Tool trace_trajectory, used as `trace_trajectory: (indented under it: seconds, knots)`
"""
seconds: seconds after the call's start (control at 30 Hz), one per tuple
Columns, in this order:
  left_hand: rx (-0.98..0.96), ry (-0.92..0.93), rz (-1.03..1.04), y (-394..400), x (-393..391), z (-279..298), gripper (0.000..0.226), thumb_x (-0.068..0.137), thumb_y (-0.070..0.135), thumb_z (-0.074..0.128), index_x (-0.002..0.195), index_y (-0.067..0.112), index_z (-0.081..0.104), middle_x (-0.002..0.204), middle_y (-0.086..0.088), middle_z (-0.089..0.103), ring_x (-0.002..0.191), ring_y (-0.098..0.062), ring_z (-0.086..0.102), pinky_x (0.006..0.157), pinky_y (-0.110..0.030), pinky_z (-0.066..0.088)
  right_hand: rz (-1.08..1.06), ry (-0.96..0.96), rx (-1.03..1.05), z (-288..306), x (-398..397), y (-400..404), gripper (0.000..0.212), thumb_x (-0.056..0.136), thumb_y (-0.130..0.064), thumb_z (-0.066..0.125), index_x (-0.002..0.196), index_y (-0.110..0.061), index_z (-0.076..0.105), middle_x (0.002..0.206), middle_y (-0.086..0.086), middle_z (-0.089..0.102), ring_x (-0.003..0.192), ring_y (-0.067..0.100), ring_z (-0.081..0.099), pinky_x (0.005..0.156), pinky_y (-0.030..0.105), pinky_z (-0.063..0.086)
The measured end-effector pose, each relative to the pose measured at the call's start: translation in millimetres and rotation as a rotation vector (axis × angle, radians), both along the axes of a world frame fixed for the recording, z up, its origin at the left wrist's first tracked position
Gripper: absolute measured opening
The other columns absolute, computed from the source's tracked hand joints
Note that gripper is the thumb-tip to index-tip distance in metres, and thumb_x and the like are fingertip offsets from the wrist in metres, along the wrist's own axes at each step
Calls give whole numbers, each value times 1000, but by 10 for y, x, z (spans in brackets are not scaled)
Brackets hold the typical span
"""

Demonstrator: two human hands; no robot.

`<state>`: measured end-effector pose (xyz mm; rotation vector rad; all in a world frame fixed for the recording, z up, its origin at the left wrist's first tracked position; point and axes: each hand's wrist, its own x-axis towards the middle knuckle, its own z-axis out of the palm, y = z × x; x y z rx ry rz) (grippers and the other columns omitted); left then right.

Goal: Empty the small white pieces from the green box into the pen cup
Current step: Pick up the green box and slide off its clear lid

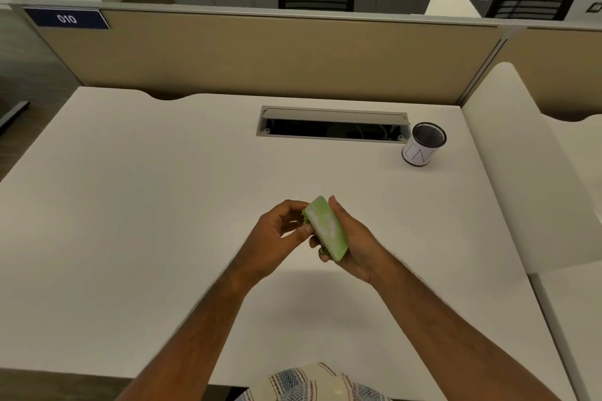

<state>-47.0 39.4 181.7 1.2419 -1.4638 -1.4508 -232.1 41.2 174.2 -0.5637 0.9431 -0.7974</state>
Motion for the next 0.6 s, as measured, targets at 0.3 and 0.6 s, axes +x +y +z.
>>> trace_trajectory:
  seconds: [0.3, 0.6]
  knots:
    - [9, 86, 111, -1, 29, -46, 34, 80, 10, 89, 109, 19, 73, 112, 2, 80, 119, -15, 71, 106, -35, 55, 36, 204, -75, 9, -66, -136, 60, 109, -52, 38, 120, -3, 71, 98, 18, 76, 87, 28, 70, 73, 43, 60]
    - [-16, 114, 195, -16, -8, -63, 33, 81, 2, 87, 108, 10, 71, 110, -4, 79, 111, -26, 75, 103, -44, 59, -61, 733, -613, 76, -97, -82, 39, 100, -44, 63, 139, -40, 58, 138, -15, 58, 131, 4, 53, 101, 16, 47]
